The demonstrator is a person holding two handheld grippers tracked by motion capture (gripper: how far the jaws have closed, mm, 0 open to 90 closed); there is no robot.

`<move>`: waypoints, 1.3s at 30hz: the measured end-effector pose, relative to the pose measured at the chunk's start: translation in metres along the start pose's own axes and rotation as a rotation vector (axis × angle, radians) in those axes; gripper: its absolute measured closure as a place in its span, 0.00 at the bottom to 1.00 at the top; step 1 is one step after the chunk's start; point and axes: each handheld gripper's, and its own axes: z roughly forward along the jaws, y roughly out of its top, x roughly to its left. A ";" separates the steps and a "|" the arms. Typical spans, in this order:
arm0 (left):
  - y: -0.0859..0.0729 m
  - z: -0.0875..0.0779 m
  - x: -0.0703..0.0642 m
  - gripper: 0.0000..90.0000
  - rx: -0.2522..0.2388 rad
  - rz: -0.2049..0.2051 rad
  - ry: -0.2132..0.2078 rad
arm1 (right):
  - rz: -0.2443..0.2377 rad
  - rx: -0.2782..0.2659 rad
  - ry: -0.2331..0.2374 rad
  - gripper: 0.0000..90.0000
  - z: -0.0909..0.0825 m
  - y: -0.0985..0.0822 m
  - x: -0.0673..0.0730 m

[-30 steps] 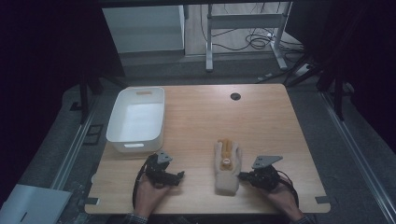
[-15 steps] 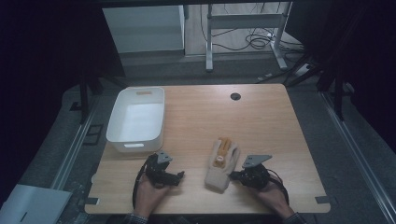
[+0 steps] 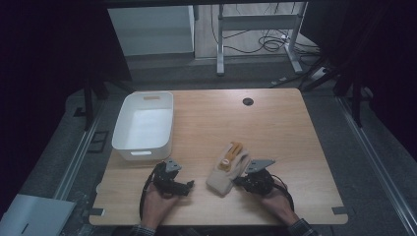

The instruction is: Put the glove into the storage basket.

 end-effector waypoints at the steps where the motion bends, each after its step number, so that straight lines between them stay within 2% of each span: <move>1: 0.000 0.000 0.000 0.02 0.000 0.000 0.000 | 0.003 -0.001 0.000 0.94 0.002 0.001 0.000; 12: 0.000 0.000 0.000 0.02 0.000 0.000 0.000 | -0.020 0.000 -0.028 0.94 0.020 0.018 0.003; 19: 0.000 0.000 0.000 0.02 0.000 0.001 0.000 | -0.030 0.004 -0.029 0.93 0.021 0.018 0.004; 27: 0.000 0.000 0.000 0.02 0.001 0.001 0.000 | -0.064 0.003 -0.073 0.84 0.009 0.015 0.006; 33: 0.000 0.000 0.000 0.02 -0.001 -0.004 0.000 | -0.046 -0.009 -0.095 0.73 -0.005 0.010 -0.001; 39: 0.000 0.000 0.000 0.03 -0.005 -0.009 0.001 | -0.004 -0.017 -0.128 0.59 -0.020 0.001 -0.010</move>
